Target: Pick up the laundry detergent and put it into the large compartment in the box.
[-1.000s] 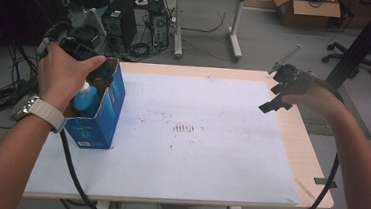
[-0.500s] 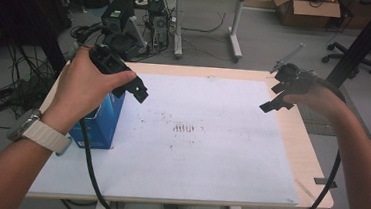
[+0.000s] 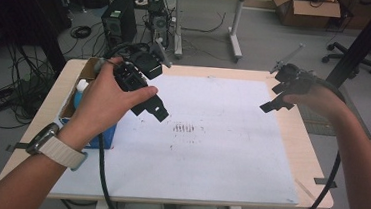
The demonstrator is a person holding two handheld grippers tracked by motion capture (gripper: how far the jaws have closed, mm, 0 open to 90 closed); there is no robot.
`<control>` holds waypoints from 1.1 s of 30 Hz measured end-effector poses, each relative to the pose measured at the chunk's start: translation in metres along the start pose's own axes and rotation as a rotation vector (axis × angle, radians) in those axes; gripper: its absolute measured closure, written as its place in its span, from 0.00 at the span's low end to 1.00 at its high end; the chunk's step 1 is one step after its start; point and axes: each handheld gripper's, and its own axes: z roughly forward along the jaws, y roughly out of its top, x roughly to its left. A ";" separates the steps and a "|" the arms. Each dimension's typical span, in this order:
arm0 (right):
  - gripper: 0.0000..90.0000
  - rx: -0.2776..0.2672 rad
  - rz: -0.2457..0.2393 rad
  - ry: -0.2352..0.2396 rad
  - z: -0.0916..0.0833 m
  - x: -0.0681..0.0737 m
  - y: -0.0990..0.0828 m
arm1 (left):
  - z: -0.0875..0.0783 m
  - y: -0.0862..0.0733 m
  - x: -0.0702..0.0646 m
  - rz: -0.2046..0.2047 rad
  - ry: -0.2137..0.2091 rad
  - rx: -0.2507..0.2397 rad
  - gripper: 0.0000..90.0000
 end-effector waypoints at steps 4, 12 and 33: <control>0.10 0.002 -0.002 -0.002 0.000 0.002 0.000 | 0.001 0.001 -0.003 0.015 -0.004 0.003 0.04; 0.10 -0.004 0.000 -0.004 -0.002 0.002 0.000 | 0.004 0.003 -0.007 0.040 -0.012 0.009 0.04; 0.10 -0.002 0.003 -0.001 0.000 0.001 0.001 | 0.009 0.007 -0.008 0.057 -0.025 0.018 0.04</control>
